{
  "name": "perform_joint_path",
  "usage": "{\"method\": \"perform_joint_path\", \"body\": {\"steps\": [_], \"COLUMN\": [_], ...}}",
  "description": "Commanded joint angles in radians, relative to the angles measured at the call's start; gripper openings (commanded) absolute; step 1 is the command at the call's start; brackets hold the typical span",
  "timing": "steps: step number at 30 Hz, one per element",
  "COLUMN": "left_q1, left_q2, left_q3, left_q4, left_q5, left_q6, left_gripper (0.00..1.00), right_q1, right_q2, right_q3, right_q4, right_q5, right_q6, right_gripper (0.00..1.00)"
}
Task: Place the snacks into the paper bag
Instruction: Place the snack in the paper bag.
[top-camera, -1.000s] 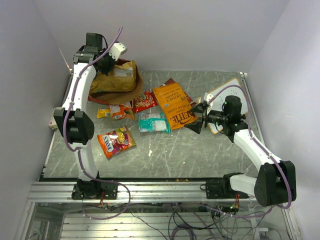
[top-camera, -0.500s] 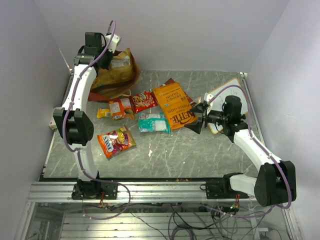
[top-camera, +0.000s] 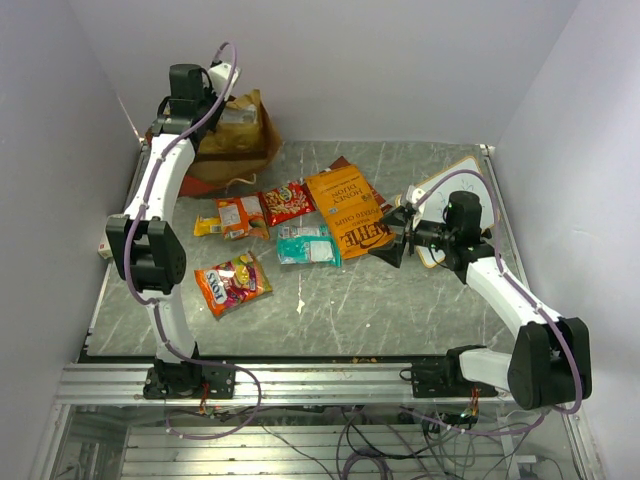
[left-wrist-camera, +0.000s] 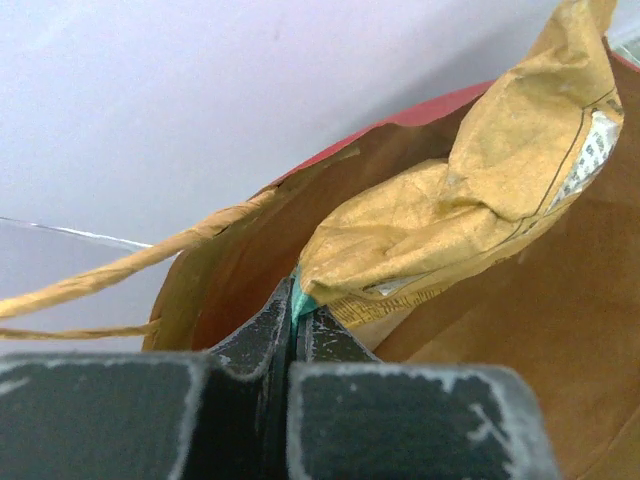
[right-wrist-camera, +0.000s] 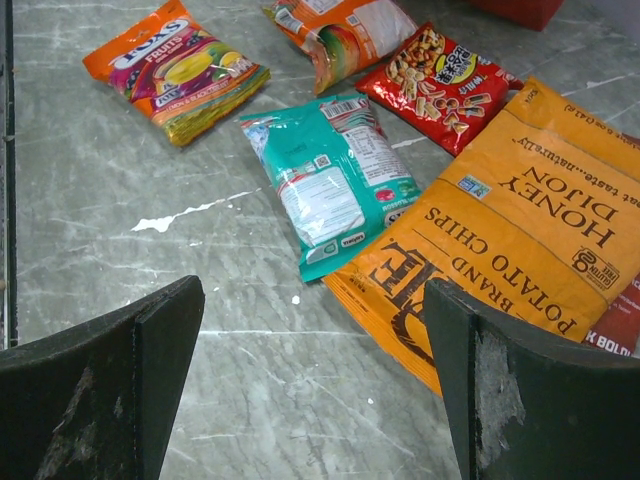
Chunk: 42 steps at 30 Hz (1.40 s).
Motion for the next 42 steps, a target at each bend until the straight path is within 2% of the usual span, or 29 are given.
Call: {"method": "perform_joint_path", "body": {"steps": [1, 8, 13, 19, 23, 31, 35, 42], "left_q1": [0.005, 0.012, 0.035, 0.053, 0.060, 0.081, 0.118, 0.141], "left_q2": [0.023, 0.085, 0.122, 0.175, 0.220, 0.324, 0.334, 0.351], "left_q3": [0.042, 0.069, 0.090, 0.124, 0.162, 0.299, 0.314, 0.358], "left_q4": [0.165, 0.180, 0.174, 0.116, 0.076, -0.051, -0.045, -0.062], "left_q5": [-0.062, -0.076, -0.018, 0.082, 0.101, 0.153, 0.142, 0.130], "left_q6": [0.042, 0.070, 0.069, 0.102, 0.116, 0.057, 0.027, -0.015], "left_gripper": [0.07, 0.07, 0.07, 0.07, 0.07, 0.08, 0.14, 0.35], "right_q1": [-0.006, -0.005, -0.005, -0.005, -0.005, -0.006, -0.006, -0.005], "right_q2": [0.014, 0.029, 0.042, 0.043, 0.041, 0.055, 0.061, 0.061], "right_q3": [0.025, 0.031, 0.035, 0.039, 0.037, 0.036, 0.035, 0.034], "right_q4": [-0.009, -0.014, -0.018, -0.027, -0.031, -0.028, -0.025, -0.021], "right_q5": [0.006, 0.009, 0.006, 0.009, 0.011, 0.009, 0.010, 0.010], "right_q6": [-0.019, -0.018, -0.020, -0.030, -0.034, -0.031, -0.031, -0.028], "right_gripper": [0.91, 0.91, 0.91, 0.91, 0.91, 0.92, 0.92, 0.92]}}
